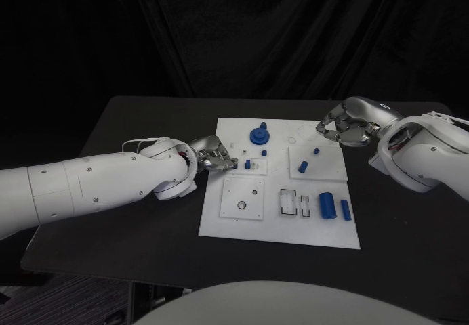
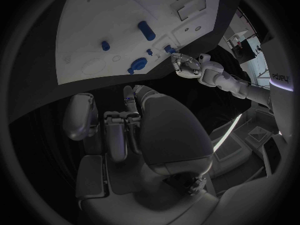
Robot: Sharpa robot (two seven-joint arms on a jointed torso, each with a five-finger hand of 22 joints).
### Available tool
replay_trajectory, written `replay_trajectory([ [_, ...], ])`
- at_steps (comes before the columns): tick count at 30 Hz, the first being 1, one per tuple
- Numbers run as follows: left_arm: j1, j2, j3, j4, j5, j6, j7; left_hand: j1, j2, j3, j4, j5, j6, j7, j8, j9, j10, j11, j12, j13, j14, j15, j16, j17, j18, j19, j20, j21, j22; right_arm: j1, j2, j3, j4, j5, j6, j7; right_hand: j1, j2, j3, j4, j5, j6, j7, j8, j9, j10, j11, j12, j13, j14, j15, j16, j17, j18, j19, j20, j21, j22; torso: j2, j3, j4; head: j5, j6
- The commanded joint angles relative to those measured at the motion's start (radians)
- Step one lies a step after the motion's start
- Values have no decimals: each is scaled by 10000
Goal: Assemble the parts on the task board
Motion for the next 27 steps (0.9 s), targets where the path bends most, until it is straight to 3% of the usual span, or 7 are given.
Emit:
replay_trajectory([
  [1, -16, 46, -5, 79, -229, 74, -167, -4, -146, 105, -4, 21, 146, -34, 87, 11, 1057, -68, -4, 2621, 1058, -79, 57, 2634, -138, 1052, -90, 30, 2634, -26, 19, 8, -13, -20, -59, -186, 53, -15, 36, 2, 47, -15, 22, -34, -12, 763, 36, -60, 2374, 1049, 68, 25, 2634, 62, -71, 30, -42, 1515, -13, 13, -6, -14, 1],
  [9, 27, 139, -4, 111, -534, 404, -652, -42, -180, 171, 12, 10, 200, -46, 126, 26, 1057, -80, -4, 2621, 1055, -90, 51, 2626, -138, 1052, -101, 30, 2634, -32, 61, 8, -59, -19, -24, -211, 53, -15, 36, 2, 47, -15, 22, -34, -12, 763, 36, -60, 2374, 1049, 68, 25, 2634, 62, -71, 30, -42, 1515, -22, 29, -13, -74, 1],
  [27, 144, 382, -4, -7, -737, 1128, -1529, -25, -268, 546, -80, 158, 252, -83, 210, 81, 1057, -122, -4, 2621, 1046, -130, 31, 2597, -138, 1052, -142, 30, 2634, -72, 91, 8, -88, -19, 35, -239, 47, -32, 46, 0, 49, -29, 26, -45, -16, 759, 40, -64, 2370, 1049, 72, 25, 2634, 65, -77, 32, -58, 1511, 4, 16, -16, -79, 1],
])
